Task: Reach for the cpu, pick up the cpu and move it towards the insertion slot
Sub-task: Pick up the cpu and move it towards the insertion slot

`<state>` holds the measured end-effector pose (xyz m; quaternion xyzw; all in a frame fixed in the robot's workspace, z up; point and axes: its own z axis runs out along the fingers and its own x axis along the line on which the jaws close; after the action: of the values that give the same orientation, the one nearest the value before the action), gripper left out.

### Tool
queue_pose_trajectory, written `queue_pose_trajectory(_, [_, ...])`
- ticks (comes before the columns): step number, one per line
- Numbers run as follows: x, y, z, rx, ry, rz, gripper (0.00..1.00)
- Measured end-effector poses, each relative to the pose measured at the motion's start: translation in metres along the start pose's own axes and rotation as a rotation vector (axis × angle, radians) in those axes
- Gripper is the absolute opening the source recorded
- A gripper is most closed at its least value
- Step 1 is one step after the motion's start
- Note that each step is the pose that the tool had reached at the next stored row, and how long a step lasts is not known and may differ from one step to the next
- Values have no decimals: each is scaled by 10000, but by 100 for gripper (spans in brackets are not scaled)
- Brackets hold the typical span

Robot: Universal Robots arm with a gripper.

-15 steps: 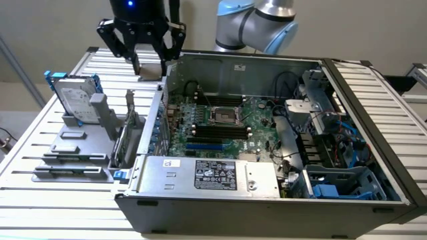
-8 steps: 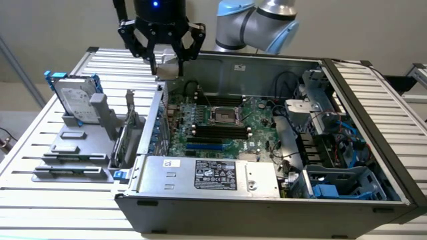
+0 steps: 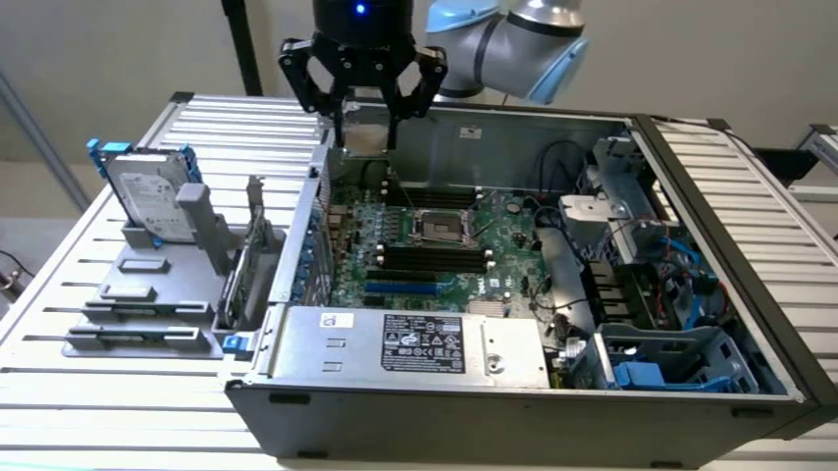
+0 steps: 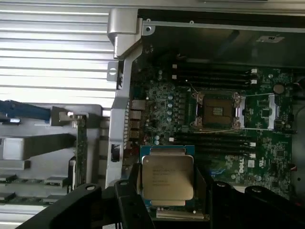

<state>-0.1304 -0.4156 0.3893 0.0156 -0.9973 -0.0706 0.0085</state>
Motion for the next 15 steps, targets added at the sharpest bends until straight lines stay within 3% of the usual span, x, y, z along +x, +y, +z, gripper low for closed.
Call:
queue_pose_trajectory(9, [-406, 105, 32, 7, 0, 0, 55])
queue_pose_trajectory(15, [-587, 274, 106, 104, 2, 1, 55])
